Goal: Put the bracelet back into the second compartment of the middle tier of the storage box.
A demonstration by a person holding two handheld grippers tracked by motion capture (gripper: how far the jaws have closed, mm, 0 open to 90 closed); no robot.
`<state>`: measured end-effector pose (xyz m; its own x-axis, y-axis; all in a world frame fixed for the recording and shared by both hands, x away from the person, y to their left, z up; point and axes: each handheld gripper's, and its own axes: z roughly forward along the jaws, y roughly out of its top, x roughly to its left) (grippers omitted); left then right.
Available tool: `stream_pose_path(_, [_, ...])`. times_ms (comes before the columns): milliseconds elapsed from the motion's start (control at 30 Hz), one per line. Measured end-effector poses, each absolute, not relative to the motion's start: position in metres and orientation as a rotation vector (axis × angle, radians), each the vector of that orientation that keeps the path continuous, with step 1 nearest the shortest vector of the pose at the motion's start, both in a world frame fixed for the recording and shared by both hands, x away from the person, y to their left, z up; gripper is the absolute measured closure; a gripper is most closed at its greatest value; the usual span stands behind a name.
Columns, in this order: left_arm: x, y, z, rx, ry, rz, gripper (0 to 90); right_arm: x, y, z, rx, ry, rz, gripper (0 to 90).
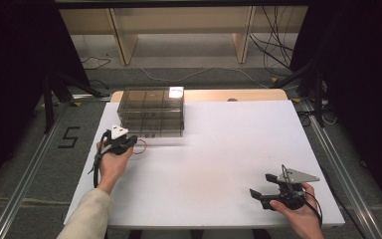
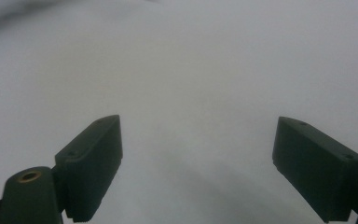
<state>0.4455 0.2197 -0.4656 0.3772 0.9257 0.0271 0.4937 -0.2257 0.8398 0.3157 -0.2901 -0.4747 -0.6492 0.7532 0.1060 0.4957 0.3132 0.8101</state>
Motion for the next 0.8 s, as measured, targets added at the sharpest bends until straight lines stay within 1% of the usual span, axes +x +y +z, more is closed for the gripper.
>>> stream_pose_path(800, [0.442, 0.217, -0.449, 1.835, 1.188, 0.734, 88.2, 0.316, -0.29, -0.475, 1.132, 2.293, 1.256, 16.8])
